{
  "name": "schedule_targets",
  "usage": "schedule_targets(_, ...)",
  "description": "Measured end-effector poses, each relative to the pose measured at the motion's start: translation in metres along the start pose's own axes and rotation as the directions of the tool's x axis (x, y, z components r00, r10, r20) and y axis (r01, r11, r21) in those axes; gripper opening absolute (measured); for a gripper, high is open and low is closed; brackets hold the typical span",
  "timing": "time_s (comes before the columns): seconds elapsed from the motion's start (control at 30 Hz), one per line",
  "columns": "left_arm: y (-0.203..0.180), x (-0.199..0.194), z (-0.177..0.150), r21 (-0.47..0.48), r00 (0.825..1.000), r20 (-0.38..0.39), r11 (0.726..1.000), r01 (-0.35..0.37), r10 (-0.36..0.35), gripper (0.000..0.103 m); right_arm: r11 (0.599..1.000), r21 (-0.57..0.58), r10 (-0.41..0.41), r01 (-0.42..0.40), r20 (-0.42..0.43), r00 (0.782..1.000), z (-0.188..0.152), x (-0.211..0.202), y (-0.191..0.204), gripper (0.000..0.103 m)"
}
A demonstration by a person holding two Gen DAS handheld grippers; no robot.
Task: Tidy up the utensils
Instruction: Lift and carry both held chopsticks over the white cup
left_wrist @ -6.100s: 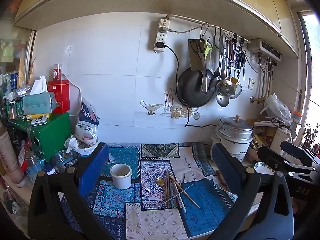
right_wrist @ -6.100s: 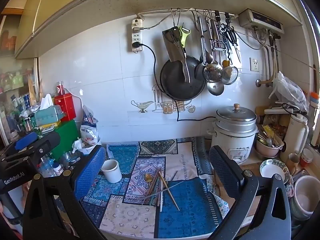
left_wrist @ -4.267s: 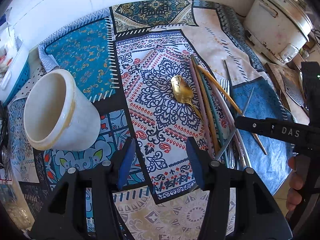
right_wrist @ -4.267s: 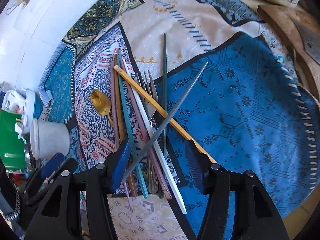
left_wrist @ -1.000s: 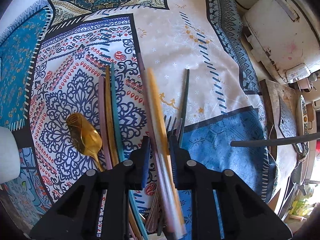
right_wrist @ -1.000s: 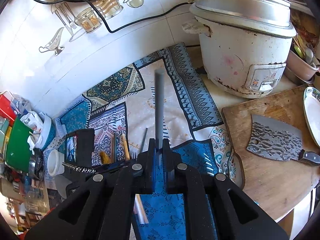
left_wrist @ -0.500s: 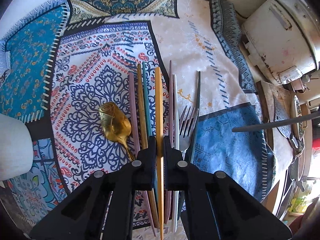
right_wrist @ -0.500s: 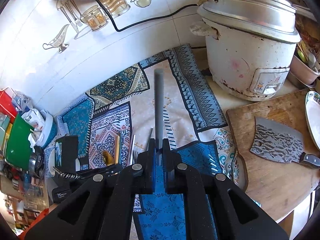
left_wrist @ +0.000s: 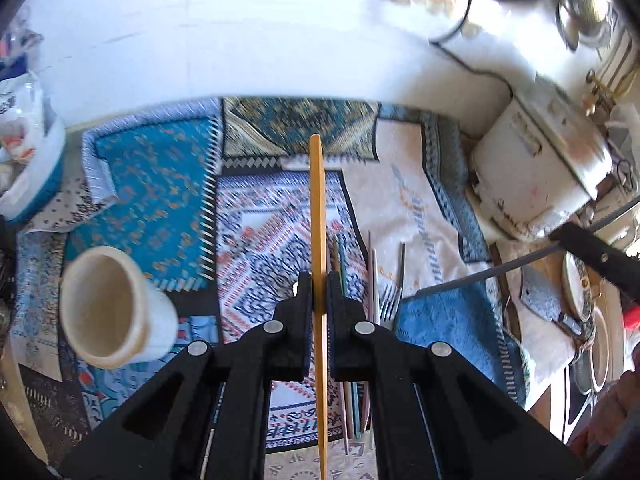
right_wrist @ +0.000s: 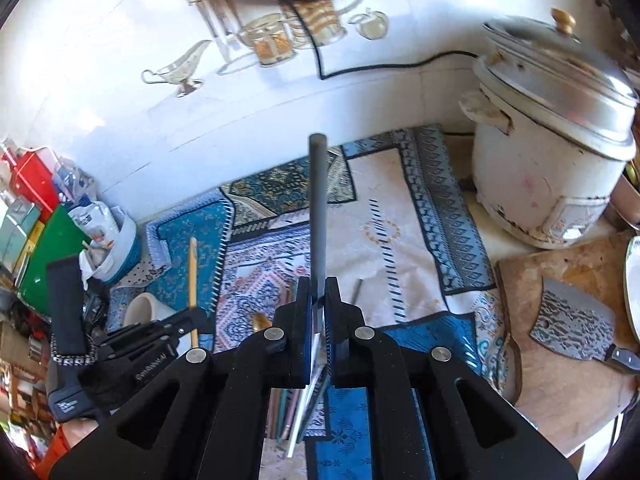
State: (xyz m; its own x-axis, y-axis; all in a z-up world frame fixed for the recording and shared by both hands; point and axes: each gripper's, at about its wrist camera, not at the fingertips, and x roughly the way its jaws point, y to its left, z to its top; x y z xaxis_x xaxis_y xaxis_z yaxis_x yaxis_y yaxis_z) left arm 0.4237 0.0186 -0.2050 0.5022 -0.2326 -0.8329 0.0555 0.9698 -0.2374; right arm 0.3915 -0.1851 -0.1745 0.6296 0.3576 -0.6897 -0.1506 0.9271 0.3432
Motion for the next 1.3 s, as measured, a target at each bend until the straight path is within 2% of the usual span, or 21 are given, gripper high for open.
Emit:
schedule_targets(0.27, 0.043, -0.059, 0.014, -0.079, 0.986, 0.161, 0.996, -0.040, 0.053, 0.005, 0.993, -0.098, 0.075, -0.071, 0.043, 0.996, 0.013, -0.006, 0.056, 0.005)
schedule_targets(0.5, 0.081, -0.099, 0.027, -0.131, 0.956, 0.270, 0.988, -0.080, 0.113, 0.005, 0.974, -0.182, 0.151, -0.135, 0.074, 0.986, 0.021, -0.011, 0.109, 0.005)
schedule_targets(0.7, 0.108, -0.116, 0.041, -0.149, 0.932, 0.334, 0.984, -0.096, 0.142, 0.005, 0.960, -0.221, 0.188, -0.172, 0.057, 0.980, 0.018, -0.003, 0.139, 0.005)
schedule_targets(0.83, 0.121, -0.118, 0.047, -0.144, 0.921, 0.359, 0.984, -0.108, 0.154, 0.005, 0.954, -0.228, 0.206, -0.193, 0.032, 0.978, 0.018, 0.009, 0.152, 0.005)
schedule_targets(1.1, 0.142, -0.091, 0.056, -0.126, 0.924, 0.351, 0.986, -0.112, 0.150, 0.004, 0.952, -0.216, 0.212, -0.216, -0.039, 0.976, 0.013, 0.038, 0.173, 0.005)
schedule_targets(1.3, 0.159, -0.067, 0.056, -0.123, 0.919, 0.358, 0.984, -0.130, 0.166, 0.005, 0.949, -0.222, 0.215, -0.222, -0.058, 0.975, 0.009, 0.044, 0.188, 0.005)
